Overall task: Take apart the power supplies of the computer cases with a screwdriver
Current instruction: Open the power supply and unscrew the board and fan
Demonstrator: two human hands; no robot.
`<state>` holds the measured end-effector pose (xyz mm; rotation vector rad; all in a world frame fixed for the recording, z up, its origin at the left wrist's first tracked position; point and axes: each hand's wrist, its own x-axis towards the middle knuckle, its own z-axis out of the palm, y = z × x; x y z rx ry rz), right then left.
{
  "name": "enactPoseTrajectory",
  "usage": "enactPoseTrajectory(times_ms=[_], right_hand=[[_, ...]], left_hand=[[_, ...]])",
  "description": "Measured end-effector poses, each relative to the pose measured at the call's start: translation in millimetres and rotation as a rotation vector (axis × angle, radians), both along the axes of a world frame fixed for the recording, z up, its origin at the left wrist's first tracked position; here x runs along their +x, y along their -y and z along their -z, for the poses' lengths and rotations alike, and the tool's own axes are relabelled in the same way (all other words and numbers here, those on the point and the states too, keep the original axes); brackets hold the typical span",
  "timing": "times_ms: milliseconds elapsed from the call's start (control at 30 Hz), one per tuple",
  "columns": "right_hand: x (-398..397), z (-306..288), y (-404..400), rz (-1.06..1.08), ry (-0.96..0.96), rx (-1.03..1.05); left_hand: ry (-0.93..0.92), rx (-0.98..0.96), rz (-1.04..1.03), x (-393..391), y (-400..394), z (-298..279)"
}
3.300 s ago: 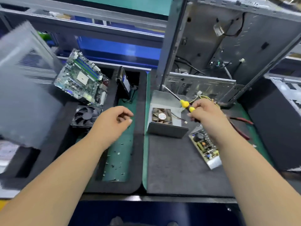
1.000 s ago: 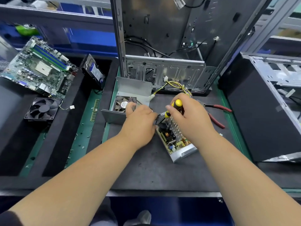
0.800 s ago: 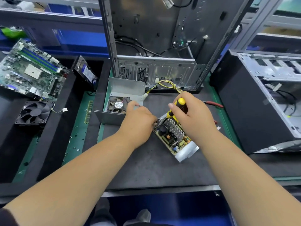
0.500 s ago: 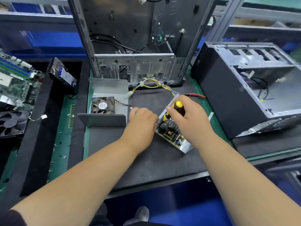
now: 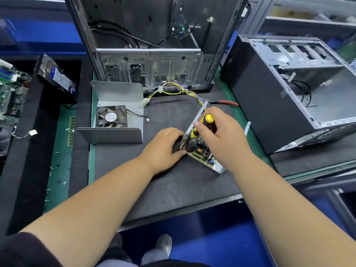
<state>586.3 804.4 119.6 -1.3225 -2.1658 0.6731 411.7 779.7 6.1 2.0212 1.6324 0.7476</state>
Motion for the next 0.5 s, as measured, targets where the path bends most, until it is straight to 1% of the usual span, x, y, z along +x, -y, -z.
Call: enactPoseTrajectory(times_ms=[133, 333, 500], right_hand=[[-0.9, 4.1, -0.1, -0.029, 0.017, -0.002], [-1.6, 6.0, -0.5, -0.051, 0.006, 0.052], [-0.5, 7.6, -2.9, -0.051, 0.073, 0.043]], left_hand=[[0.071, 0.041, -0.010, -3.4, -1.3, 4.3], [0.085, 0.029, -0.012, -2.6, -3.8, 5.2], [0.074, 0.026, -0.018, -3.2, -4.5, 7.0]])
